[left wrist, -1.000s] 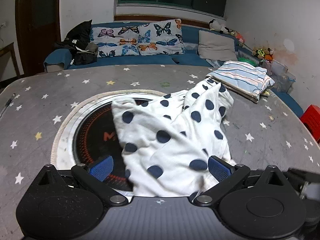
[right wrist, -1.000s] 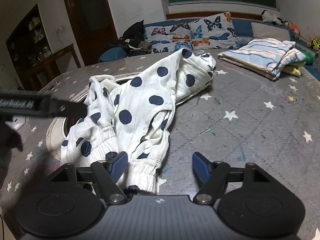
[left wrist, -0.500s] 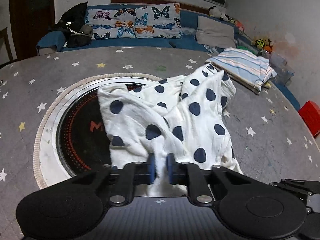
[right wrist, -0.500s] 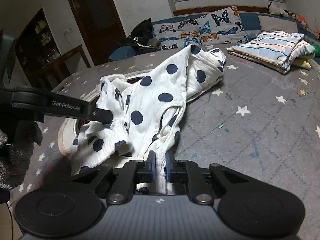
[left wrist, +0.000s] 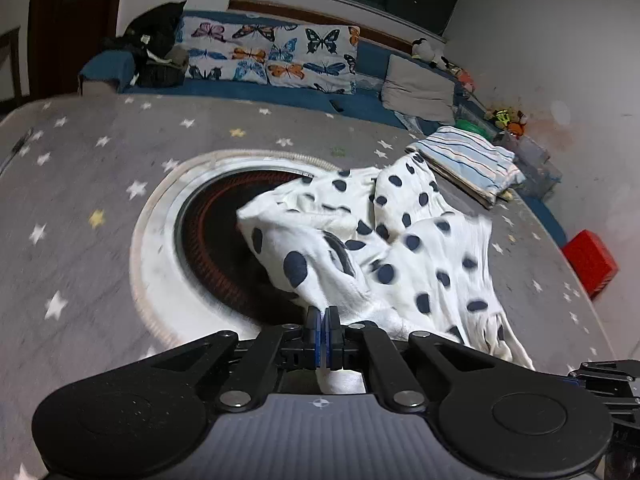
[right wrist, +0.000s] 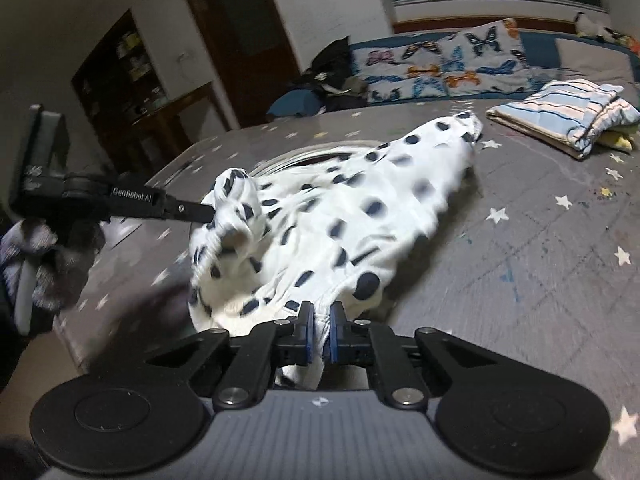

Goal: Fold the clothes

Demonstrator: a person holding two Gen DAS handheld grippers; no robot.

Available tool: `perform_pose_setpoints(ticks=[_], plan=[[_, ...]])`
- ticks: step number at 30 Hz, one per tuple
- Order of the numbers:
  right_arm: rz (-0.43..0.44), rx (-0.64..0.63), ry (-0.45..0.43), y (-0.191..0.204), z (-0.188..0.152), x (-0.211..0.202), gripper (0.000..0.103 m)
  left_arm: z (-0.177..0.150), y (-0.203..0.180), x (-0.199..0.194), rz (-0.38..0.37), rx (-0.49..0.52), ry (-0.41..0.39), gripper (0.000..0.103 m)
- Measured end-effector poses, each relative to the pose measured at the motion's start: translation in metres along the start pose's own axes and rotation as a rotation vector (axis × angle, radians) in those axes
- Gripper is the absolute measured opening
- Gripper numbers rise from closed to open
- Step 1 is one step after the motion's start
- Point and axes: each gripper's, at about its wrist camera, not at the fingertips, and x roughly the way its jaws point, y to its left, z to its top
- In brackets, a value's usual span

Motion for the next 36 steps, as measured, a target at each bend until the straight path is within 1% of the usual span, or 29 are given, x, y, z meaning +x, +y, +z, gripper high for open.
perform_pose_setpoints(ticks=[3, 6, 9, 10, 12, 15, 18, 23, 26, 27, 28, 30, 31, 32, 33, 35, 36], plan=[[0.038, -0.022, 0.048, 0.008, -0.009, -0.015, 0.007, -0.017, 0.008, -0.016, -0.017, 0.003, 0.036, 0.002], [0.079, -0.073, 0.131, 0.020, -0.022, -0.025, 0.007, -0.034, 0.016, -0.024, -0.030, 0.018, 0.103, 0.002], [0.095, -0.095, 0.170, 0.022, -0.026, -0.030, 0.012, -0.044, 0.020, -0.025, -0.014, 0.047, 0.149, 0.002], [0.099, -0.095, 0.167, 0.020, -0.024, -0.033, 0.014, -0.046, 0.021, -0.026, -0.008, 0.057, 0.158, 0.003], [0.093, -0.092, 0.152, 0.015, -0.017, -0.039, 0.016, -0.043, 0.022, -0.030, 0.000, 0.072, 0.150, 0.004], [0.044, -0.093, 0.105, 0.005, -0.001, -0.043, 0.016, -0.034, 0.021, -0.039, 0.016, 0.099, 0.118, 0.006], [-0.014, -0.099, 0.050, -0.011, 0.021, -0.039, 0.017, -0.022, 0.018, -0.042, 0.030, 0.121, 0.073, 0.009], [-0.106, -0.076, -0.023, -0.048, 0.065, -0.006, 0.021, 0.013, 0.009, -0.020, 0.070, 0.161, 0.018, 0.010], [-0.153, -0.052, -0.061, -0.071, 0.092, 0.014, 0.022, 0.038, 0.001, 0.007, 0.071, 0.175, 0.003, 0.010], [-0.159, -0.033, -0.069, -0.079, 0.102, 0.021, 0.025, 0.046, -0.002, 0.017, 0.075, 0.180, -0.001, 0.010], [-0.169, -0.020, -0.077, -0.084, 0.108, 0.027, 0.030, 0.053, -0.005, 0.027, 0.078, 0.185, -0.003, 0.010], [-0.175, 0.001, -0.093, -0.096, 0.124, 0.040, 0.032, 0.069, -0.012, 0.048, 0.074, 0.194, -0.005, 0.010], [-0.177, 0.009, -0.103, -0.102, 0.133, 0.048, 0.035, 0.075, -0.015, 0.059, 0.069, 0.200, -0.003, 0.010], [-0.180, 0.017, -0.111, -0.107, 0.141, 0.056, 0.036, 0.081, -0.018, 0.069, 0.065, 0.207, -0.001, 0.010], [-0.182, 0.024, -0.115, -0.112, 0.148, 0.063, 0.036, 0.088, -0.021, 0.080, 0.062, 0.214, 0.001, 0.012], [-0.185, 0.038, -0.113, -0.120, 0.160, 0.079, 0.037, 0.097, -0.029, 0.101, 0.073, 0.249, -0.003, 0.019], [-0.187, 0.046, -0.109, -0.124, 0.166, 0.088, 0.037, 0.101, -0.032, 0.110, 0.075, 0.264, -0.003, 0.025]])
